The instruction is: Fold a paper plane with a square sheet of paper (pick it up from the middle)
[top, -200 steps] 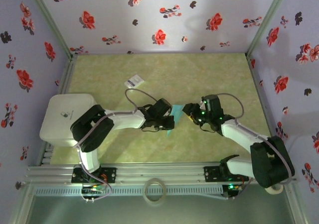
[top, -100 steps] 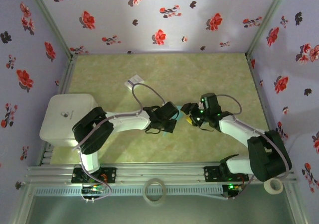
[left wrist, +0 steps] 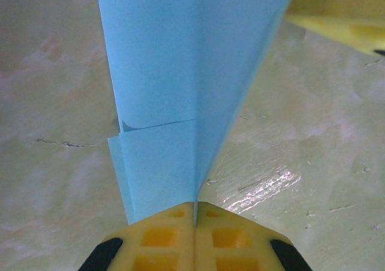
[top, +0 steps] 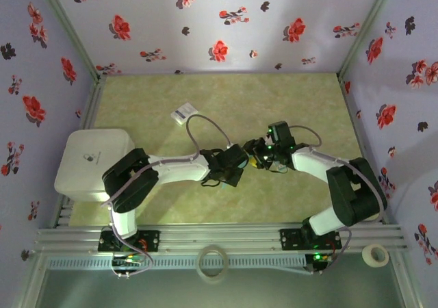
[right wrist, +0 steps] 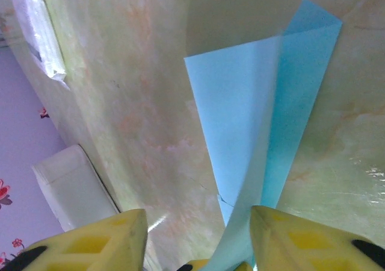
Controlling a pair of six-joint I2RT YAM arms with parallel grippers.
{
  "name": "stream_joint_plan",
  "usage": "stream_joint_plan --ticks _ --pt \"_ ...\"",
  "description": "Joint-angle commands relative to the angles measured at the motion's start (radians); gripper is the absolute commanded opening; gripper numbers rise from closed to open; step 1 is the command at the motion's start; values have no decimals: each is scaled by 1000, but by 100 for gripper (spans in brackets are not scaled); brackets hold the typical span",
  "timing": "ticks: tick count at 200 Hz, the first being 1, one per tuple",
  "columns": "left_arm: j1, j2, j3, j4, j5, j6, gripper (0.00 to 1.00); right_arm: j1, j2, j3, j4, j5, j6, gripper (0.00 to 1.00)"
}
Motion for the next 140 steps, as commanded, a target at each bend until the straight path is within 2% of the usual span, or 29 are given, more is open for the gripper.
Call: stream_joint_plan --ticks 1,10,37,60,87,110,140 --pt "-14 13 26 -37 -68 44 2 7 15 13 -44 -19 0 43" --pt "-17 12 25 -35 -77 50 3 7 14 9 -42 -18 0 40" --pt "-28 13 27 -37 -94 76 5 6 15 9 -45 -19 0 18" --pt "-30 2 12 -37 -94 95 13 5 12 4 -38 -22 7 7" --pt "-30 -22 -24 -18 -98 122 25 3 1 -8 -1 -36 26 0" --pt "-31 -40 -49 0 -109 135 33 2 -3 -13 16 -42 34 0" --pt "-43 -53 -67 19 -140 148 38 0 -6 -28 57 -60 56 0"
